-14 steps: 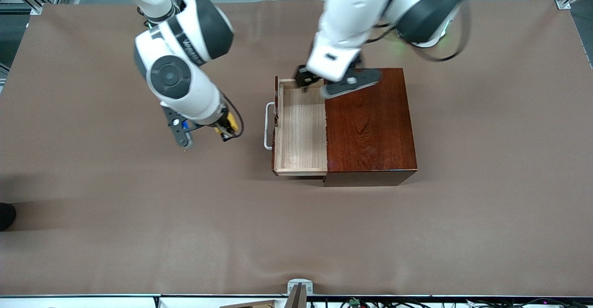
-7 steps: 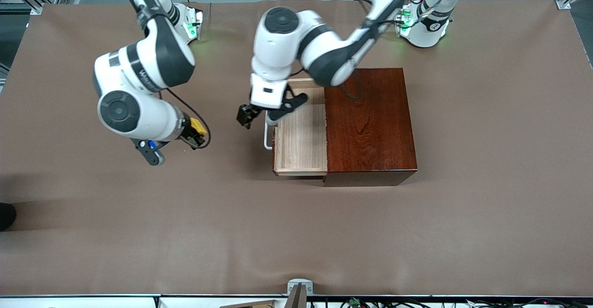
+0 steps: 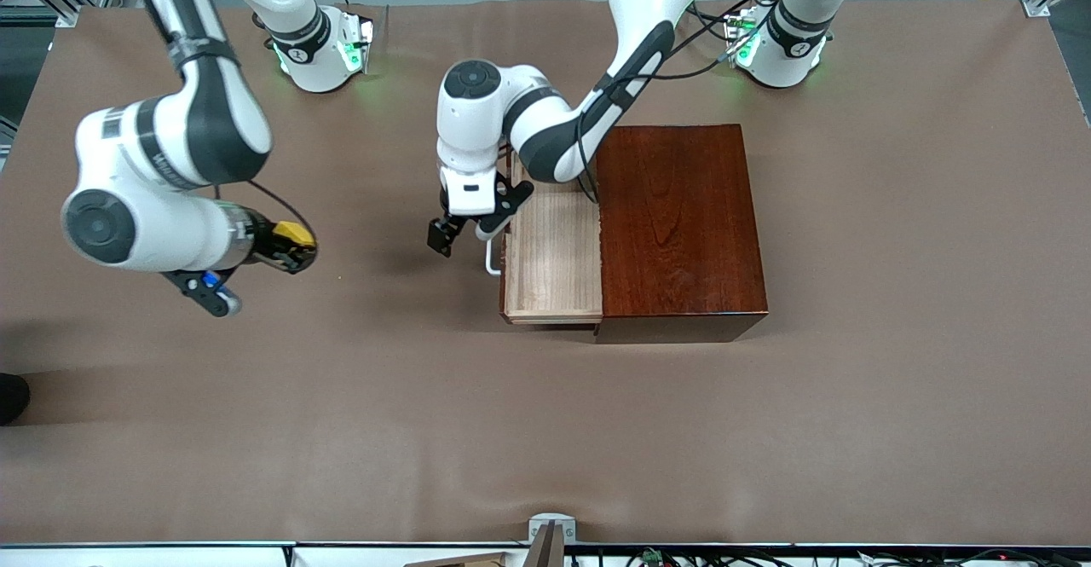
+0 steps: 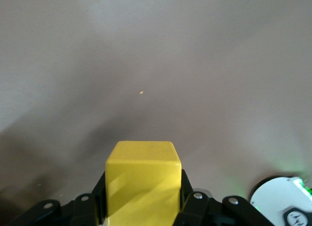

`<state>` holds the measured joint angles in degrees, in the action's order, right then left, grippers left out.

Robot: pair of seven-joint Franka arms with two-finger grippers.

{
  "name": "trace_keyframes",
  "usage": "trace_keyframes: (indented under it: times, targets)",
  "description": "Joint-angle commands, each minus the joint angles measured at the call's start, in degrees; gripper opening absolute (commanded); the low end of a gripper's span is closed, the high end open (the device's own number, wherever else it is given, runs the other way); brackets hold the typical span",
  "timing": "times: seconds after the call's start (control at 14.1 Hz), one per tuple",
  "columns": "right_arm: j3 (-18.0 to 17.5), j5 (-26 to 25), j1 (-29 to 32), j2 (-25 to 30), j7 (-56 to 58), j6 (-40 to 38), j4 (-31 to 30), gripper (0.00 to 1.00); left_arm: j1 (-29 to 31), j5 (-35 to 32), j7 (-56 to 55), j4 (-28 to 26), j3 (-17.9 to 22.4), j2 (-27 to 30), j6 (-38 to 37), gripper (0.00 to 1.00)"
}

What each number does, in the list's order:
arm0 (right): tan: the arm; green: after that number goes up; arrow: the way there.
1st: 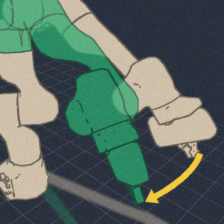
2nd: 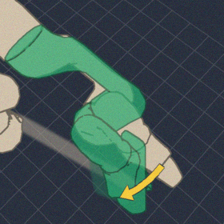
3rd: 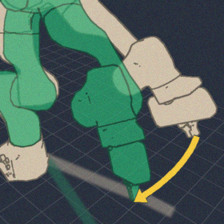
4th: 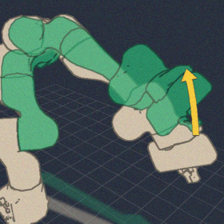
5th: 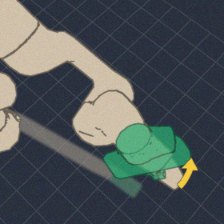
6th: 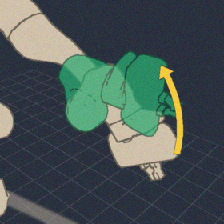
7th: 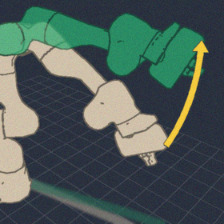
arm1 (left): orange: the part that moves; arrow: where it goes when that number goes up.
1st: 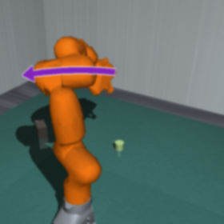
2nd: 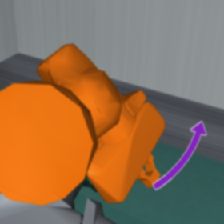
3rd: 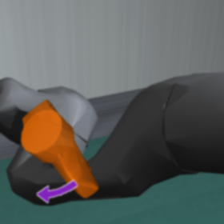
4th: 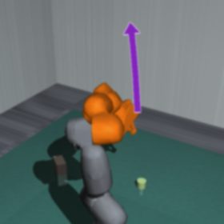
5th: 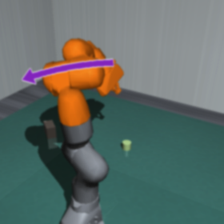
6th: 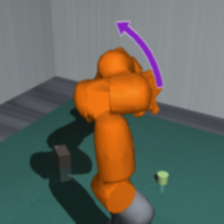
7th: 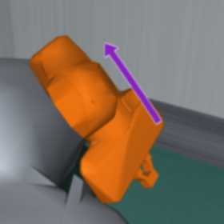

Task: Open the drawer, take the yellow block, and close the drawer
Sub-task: 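Push the drawer shut with the left gripper while the right gripper carries the cube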

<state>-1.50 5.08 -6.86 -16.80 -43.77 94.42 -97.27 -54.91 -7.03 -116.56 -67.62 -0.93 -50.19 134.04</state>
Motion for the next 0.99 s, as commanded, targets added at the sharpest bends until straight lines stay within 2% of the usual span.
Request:
trace_keyframes:
  times: [0.0,0.35,0.92]
  targets:
    - [-1.0,-2.0,2.8,2.2,4.7,2.0,-4.1,0.00,-1.4,-0.7,-6.5,2.8,1.7,-1.9,0.5,1.00]
    - [-1.0,-2.9,8.2,3.1,17.4,8.6,-10.5,0.00,-0.8,-0.8,-6.3,2.5,3.6,-0.7,-12.6,1.00]
    - [-1.0,-4.8,15.8,2.2,38.5,23.7,-20.5,0.00,3.0,-0.6,-6.0,1.9,3.7,0.2,-22.6,1.00]
